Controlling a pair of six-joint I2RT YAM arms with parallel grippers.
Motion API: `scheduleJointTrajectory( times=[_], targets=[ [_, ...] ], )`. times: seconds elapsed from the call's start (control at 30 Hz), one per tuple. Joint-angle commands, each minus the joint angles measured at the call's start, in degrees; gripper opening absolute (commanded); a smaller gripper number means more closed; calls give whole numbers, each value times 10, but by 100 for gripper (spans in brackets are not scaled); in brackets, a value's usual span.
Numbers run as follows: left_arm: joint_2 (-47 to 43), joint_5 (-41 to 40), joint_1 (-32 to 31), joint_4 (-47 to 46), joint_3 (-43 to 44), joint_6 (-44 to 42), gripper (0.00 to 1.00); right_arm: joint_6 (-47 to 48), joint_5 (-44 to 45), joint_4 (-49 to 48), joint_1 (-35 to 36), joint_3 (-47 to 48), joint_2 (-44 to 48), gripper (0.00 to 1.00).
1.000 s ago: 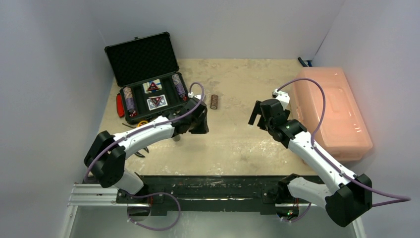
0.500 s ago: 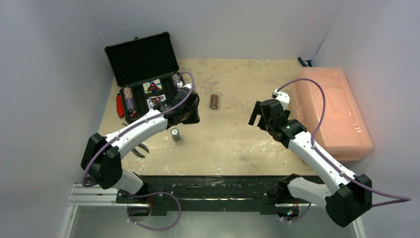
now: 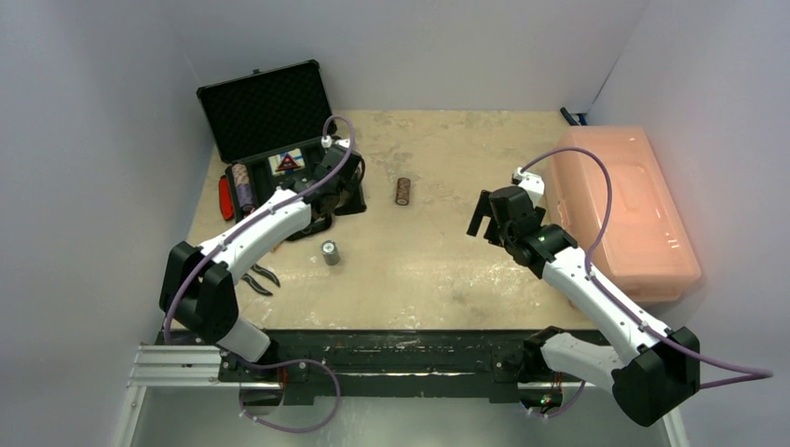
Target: Pack up texas hold em set
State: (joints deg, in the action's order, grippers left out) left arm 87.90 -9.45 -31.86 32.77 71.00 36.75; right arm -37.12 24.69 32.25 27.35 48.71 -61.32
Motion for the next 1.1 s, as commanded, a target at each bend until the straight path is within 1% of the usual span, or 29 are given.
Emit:
scheduleJointTrajectory(
  times=[0.0, 0.63, 1.07],
  targets=[
    [22, -6, 19, 4, 45, -20, 0, -5, 0, 3, -2, 2, 15, 99],
    [143, -16, 90, 31, 161, -61, 0, -7, -7, 1, -1, 0, 17, 99],
    [230, 2, 124, 41, 221, -60, 0, -5, -5, -2, -1, 0, 14, 99]
  ],
)
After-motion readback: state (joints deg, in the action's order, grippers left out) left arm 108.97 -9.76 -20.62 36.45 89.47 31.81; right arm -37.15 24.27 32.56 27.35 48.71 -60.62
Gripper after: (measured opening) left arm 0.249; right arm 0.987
